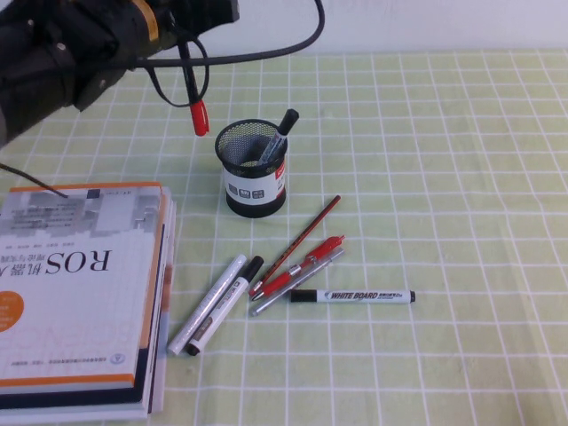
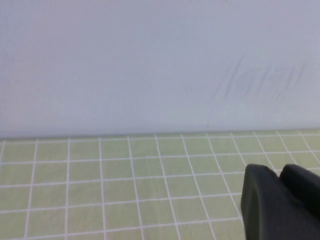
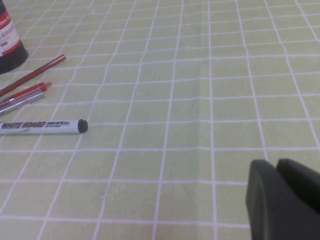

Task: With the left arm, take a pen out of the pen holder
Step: Place the pen on the table

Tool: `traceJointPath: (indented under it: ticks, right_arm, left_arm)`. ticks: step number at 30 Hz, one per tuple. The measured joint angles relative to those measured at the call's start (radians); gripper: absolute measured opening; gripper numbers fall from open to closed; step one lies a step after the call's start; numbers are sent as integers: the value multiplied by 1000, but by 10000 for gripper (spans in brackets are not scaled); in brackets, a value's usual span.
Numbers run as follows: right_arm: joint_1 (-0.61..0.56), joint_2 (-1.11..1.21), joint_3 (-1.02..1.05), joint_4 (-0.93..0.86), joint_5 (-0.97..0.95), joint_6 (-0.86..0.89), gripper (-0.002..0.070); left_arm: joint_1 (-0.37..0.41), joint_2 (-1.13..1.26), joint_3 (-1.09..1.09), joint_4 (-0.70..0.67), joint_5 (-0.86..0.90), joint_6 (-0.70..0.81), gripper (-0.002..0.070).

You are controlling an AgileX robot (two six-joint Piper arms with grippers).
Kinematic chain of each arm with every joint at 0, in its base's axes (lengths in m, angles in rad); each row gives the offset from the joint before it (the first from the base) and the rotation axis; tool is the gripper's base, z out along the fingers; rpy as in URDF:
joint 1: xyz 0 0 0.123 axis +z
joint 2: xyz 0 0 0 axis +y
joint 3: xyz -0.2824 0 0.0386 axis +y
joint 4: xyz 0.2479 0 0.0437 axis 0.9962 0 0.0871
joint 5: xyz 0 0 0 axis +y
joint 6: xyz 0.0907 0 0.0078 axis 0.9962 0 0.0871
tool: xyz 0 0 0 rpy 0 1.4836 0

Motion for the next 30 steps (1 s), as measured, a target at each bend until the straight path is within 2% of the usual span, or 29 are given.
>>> traceJointPath:
  ticks: [6, 9, 12, 17, 20, 25, 30]
  right_arm:
    - [0, 0, 0, 0, 0, 0, -13]
    - [0, 0, 0, 0, 0, 0, -13]
    - [0, 0, 0, 0, 0, 0, -13]
    - [0, 0, 0, 0, 0, 0, -13]
    - [0, 0, 0, 0, 0, 0, -13]
    - [0, 0, 0, 0, 0, 0, -13]
    - [0, 0, 0, 0, 0, 0, -13]
  left_arm:
    - [-57, -86, 0, -4, 135, 81, 22]
    - [-88, -116, 0, -55, 210, 135, 22]
    - [-103, -149, 0, -204, 280, 292, 22]
    - [-110, -190, 0, -626, 484, 721, 22]
    - [-112, -192, 0, -742, 622, 820, 22]
    - [-112, -155, 0, -737, 781, 857, 22]
    - [-117, -71, 0, -709, 821, 861, 22]
